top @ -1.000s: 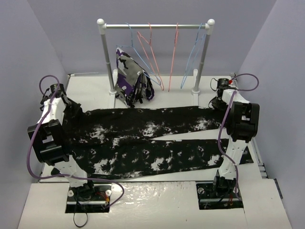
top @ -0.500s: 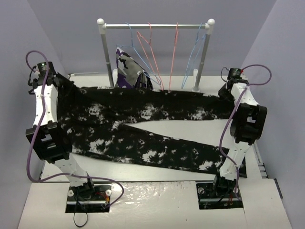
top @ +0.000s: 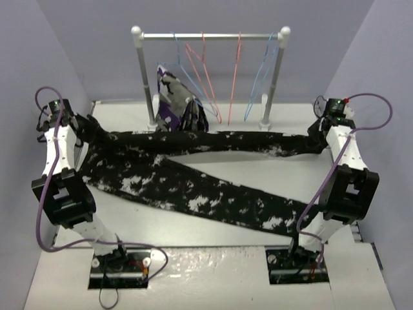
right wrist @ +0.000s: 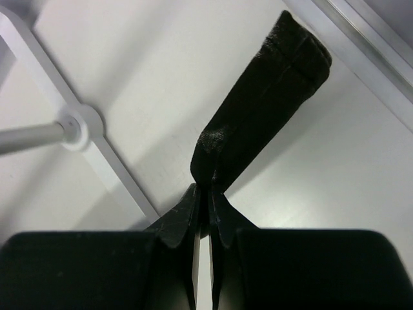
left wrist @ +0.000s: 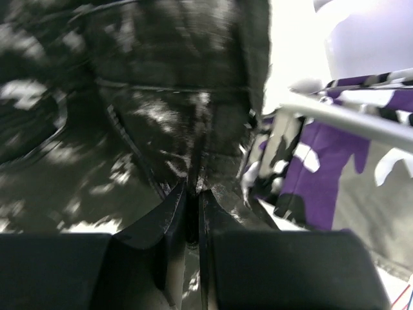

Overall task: Place the trousers on the hanger
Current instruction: Fold the trousers at the center of the board.

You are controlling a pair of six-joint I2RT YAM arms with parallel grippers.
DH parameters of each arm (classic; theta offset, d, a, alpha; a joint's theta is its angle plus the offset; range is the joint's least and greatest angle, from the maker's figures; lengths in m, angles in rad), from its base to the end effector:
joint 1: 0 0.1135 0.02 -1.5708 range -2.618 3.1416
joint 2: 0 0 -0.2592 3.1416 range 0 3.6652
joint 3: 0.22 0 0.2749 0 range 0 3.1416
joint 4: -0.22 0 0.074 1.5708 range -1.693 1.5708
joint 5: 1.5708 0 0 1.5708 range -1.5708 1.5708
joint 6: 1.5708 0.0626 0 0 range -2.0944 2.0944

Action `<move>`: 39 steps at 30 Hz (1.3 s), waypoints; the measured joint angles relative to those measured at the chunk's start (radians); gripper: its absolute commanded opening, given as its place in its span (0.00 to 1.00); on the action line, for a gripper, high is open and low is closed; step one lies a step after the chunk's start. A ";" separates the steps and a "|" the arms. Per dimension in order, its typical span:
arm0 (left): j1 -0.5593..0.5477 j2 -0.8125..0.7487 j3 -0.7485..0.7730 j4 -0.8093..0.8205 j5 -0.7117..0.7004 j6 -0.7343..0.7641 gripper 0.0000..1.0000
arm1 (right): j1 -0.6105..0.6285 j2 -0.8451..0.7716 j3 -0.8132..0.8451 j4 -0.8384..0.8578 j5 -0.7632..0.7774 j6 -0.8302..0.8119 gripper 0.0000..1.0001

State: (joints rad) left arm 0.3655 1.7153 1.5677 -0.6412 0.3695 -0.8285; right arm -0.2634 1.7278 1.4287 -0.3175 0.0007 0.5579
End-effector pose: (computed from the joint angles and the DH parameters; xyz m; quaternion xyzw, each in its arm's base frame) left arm 0.4048 0.1307 0.2960 -0.4530 0.7910 -0.2513 0.3257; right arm 0.4306 -0.1162 0.2688 0.3548 0.8144 0.0671 0.4543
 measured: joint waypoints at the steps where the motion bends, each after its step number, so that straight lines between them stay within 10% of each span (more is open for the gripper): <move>1: 0.014 -0.020 -0.019 -0.006 0.007 0.001 0.00 | -0.002 -0.045 -0.045 -0.007 0.003 0.002 0.00; 16: 0.120 -0.506 -0.428 0.009 -0.073 -0.022 0.01 | 0.090 -0.728 -0.490 -0.108 0.087 0.093 0.00; 24: 0.059 -0.665 -0.681 -0.076 -0.228 -0.015 0.24 | 0.209 -0.948 -0.588 -0.275 0.105 0.151 0.28; 29: 0.013 -0.800 -0.712 -0.170 -0.340 0.050 0.80 | 0.219 -1.152 -0.574 -0.377 0.113 0.160 0.53; 39: -0.067 -0.772 -0.574 -0.201 -0.463 0.220 0.82 | 0.249 -1.015 -0.542 -0.411 0.049 0.003 0.50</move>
State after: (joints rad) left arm 0.2988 0.9431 0.9940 -0.8420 -0.0940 -0.6083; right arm -0.0146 0.7127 0.8867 -0.7284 0.0498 0.5608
